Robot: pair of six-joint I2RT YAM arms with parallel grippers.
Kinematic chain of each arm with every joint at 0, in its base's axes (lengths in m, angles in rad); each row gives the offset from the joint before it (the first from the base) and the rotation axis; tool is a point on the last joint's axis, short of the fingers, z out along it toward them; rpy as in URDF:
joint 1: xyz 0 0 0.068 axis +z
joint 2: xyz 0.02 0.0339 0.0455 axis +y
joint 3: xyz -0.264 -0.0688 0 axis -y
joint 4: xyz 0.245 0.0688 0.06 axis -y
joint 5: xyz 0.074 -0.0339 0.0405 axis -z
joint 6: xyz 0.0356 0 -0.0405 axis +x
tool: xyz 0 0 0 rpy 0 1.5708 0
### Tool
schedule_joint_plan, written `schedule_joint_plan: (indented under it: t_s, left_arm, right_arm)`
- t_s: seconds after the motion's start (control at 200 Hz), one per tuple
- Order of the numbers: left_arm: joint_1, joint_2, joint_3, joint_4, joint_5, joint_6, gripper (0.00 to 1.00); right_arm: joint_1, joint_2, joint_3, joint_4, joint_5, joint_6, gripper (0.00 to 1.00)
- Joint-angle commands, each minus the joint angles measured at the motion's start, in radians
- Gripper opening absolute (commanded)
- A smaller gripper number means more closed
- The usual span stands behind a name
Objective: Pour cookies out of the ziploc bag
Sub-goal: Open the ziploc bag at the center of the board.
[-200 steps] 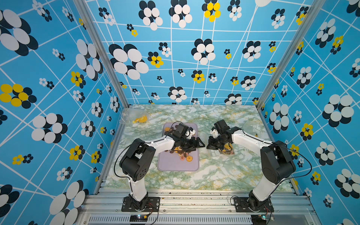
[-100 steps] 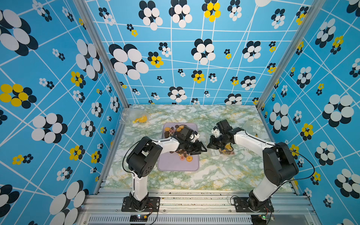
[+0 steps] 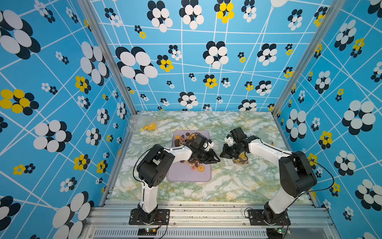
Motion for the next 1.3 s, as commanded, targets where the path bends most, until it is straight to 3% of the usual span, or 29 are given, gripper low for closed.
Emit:
schedule_joint_plan:
  t_s: [0.0, 0.19, 0.425, 0.6, 0.839, 0.984, 1.294]
  left_arm:
    - [-0.006, 0.019, 0.026, 0.009, 0.017, 0.007, 0.24]
    - [-0.013, 0.031, 0.035, 0.035, 0.039, -0.004, 0.18]
    - [-0.029, 0.037, 0.031, 0.070, 0.058, -0.027, 0.18]
    - [-0.028, 0.037, 0.031, 0.071, 0.053, -0.030, 0.00]
    - [-0.029, 0.031, 0.033, 0.053, 0.044, -0.025, 0.00]
    - [-0.029, 0.023, 0.031, 0.031, 0.031, -0.012, 0.00]
    - [-0.028, 0.026, 0.038, 0.028, 0.032, -0.013, 0.00]
  right_arm:
    - [-0.008, -0.035, -0.022, 0.009, -0.022, 0.018, 0.00]
    - [-0.008, -0.035, -0.031, 0.027, -0.039, 0.025, 0.00]
    - [-0.009, -0.041, -0.041, 0.046, -0.049, 0.036, 0.00]
    - [-0.011, -0.046, -0.046, 0.050, -0.054, 0.038, 0.00]
    - [-0.019, -0.059, -0.047, 0.033, -0.049, 0.030, 0.00]
    - [-0.020, -0.070, -0.042, 0.005, -0.035, 0.019, 0.16]
    - [-0.013, -0.076, -0.013, -0.078, 0.004, -0.026, 0.27]
